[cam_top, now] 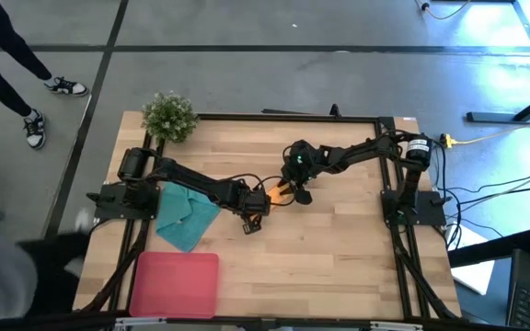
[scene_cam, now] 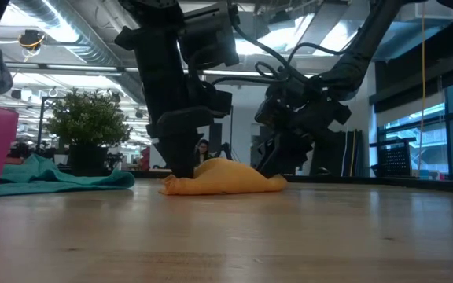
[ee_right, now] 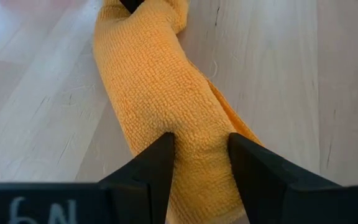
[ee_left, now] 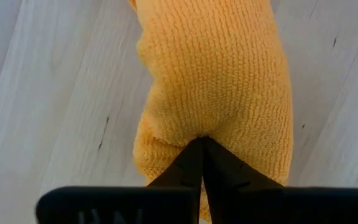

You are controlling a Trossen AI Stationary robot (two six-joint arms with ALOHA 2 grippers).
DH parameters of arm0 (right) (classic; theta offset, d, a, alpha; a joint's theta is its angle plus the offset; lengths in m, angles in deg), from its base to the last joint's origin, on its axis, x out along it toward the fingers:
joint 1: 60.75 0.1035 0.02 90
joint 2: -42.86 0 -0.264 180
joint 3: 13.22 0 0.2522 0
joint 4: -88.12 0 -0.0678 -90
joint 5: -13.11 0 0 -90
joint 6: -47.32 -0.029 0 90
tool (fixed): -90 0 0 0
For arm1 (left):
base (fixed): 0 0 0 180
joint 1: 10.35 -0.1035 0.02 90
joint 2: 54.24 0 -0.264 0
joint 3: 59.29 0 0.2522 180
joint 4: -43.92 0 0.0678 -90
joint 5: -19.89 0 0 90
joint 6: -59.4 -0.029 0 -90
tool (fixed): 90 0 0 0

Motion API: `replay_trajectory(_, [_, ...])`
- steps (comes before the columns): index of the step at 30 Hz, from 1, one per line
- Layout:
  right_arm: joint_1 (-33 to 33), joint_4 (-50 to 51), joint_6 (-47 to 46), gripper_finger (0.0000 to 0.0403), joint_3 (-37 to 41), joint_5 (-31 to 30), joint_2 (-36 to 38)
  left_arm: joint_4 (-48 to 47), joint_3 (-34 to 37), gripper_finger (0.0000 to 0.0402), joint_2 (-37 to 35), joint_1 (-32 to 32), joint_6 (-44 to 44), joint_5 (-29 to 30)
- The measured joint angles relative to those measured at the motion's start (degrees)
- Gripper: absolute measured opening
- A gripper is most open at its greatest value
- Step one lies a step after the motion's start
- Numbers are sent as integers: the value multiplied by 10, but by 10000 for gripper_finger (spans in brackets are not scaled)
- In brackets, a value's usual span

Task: Roll microfiber towels into tight, uniform cylinder then place into a basket
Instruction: Roll the yellow microfiber cloth

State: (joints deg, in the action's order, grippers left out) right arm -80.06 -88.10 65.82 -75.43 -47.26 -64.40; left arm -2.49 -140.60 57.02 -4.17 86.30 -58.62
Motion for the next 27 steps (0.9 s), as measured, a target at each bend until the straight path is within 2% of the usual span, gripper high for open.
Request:
replay_trajectory(15, [0, 0, 0, 157, 0, 0, 1, 6, 1, 185, -16, 0, 10, -7])
replay_trajectory(27, [0, -1, 0, 157, 0, 0, 1, -33, 1, 311, -24, 0, -3, -11])
